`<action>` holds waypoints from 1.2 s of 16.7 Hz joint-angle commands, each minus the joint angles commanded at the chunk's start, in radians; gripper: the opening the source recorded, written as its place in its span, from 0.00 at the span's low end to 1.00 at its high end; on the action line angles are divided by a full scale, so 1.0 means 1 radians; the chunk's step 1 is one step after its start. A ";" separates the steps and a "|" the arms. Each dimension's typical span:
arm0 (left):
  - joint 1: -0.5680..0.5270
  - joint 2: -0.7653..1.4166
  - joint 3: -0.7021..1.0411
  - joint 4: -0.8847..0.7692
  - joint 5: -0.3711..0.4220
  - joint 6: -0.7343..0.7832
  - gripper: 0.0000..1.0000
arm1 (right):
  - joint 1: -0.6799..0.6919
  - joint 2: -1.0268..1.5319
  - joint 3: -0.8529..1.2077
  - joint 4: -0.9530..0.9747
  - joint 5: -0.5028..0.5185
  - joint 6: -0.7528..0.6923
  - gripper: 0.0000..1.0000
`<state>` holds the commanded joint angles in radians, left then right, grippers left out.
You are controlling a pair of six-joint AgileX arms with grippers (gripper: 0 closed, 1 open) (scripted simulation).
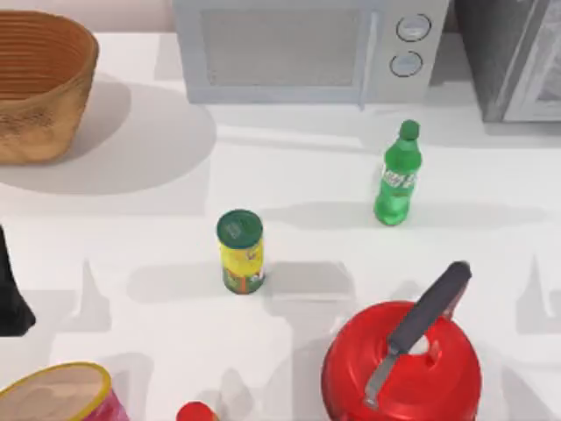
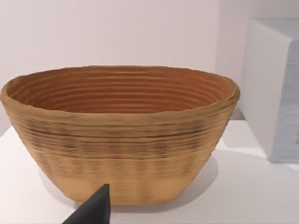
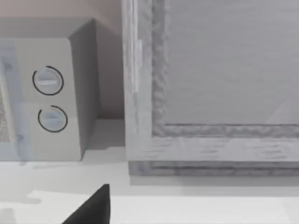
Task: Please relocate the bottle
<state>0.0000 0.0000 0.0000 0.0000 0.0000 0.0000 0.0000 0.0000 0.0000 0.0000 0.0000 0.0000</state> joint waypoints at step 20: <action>0.000 0.000 0.000 0.000 0.000 0.000 1.00 | 0.053 1.267 0.210 0.969 -0.368 -0.038 1.00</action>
<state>0.0000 0.0000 0.0000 0.0000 0.0000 0.0000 0.0534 1.2671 0.2101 0.9689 -0.3681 -0.0382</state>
